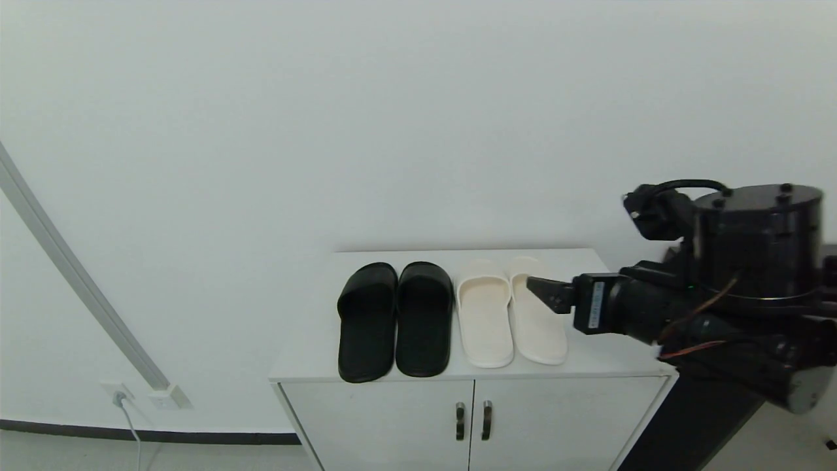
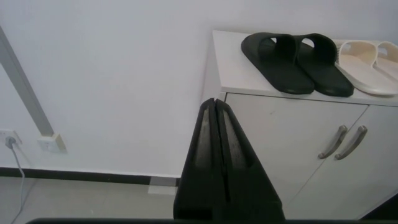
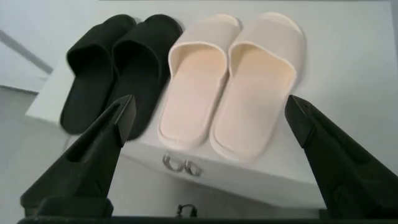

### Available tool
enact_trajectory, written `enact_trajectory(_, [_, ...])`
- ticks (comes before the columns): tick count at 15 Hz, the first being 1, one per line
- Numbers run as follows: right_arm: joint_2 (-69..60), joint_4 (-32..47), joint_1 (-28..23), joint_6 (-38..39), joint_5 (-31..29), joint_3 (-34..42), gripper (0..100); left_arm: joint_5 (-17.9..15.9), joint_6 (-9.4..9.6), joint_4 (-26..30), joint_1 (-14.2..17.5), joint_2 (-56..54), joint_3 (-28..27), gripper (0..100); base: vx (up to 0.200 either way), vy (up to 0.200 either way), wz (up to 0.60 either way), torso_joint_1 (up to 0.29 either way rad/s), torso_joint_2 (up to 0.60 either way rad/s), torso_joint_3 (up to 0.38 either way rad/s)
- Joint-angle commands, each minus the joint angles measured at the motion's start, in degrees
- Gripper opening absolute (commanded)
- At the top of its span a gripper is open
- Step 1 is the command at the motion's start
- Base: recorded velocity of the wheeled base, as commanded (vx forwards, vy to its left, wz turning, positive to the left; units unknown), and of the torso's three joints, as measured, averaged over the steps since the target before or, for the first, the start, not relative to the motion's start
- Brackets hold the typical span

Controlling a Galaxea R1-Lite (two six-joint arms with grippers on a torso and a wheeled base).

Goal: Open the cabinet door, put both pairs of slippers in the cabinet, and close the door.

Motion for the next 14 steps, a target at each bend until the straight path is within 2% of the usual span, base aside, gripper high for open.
enact_trajectory(1, [11.7,-4.1,2.4,-0.1,-6.3,-3.6,100,0.0,-0.01,0.0,0.1,0.1,-0.1,0,0.000,0.000,0.00,0.000,0.00,0.000])
enact_trajectory(6, [24.4,-9.8,2.3,-0.1,-16.3,-8.5,100,0.0,-0.01,0.0,0.1,0.1,-0.1,0,0.000,0.000,0.00,0.000,0.00,0.000])
enact_trajectory(14, [35.4,-10.0,-1.9,-0.2,-17.1,-19.1,100,0.0,-0.01,0.0,0.0,0.1,0.0,0,0.000,0.000,0.00,0.000,0.00,0.000])
